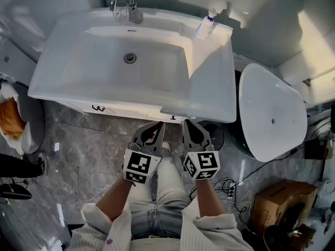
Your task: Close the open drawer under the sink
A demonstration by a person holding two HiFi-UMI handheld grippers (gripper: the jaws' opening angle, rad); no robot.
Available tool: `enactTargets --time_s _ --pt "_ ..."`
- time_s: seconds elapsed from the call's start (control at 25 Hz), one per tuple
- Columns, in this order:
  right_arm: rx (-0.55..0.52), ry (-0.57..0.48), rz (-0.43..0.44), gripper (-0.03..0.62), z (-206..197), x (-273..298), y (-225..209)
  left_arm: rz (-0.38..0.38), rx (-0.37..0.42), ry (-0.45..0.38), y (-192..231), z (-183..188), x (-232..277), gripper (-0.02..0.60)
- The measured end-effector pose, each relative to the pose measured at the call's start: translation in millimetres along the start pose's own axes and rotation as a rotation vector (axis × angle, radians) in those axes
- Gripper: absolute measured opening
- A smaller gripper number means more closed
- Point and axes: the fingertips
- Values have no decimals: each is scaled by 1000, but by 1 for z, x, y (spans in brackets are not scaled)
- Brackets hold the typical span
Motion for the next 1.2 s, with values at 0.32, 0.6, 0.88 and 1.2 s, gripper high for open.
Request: enactTargets --time_s 0.32,0.6,0.88,1.2 --pt "67 -82 88 11 71 -25 31 -56 17 -86 -26 70 -34 15" --pt "30 -126 127 9 118 -60 57 -103 -4 -123 -52 113 -61 15" --pt "-68 -161 209 9 148 -90 87 -111 44 -148 -71 140 -91 15" --pt "-104 -216 251 9 172 -117 107 -80 94 -210 -74 165 -122 15"
Point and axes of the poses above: the fingertips, and each gripper's own axes: x forward along the fingers, y to its left, z out of its top, and after that the axes turned 2 degrees about -x, right-handed
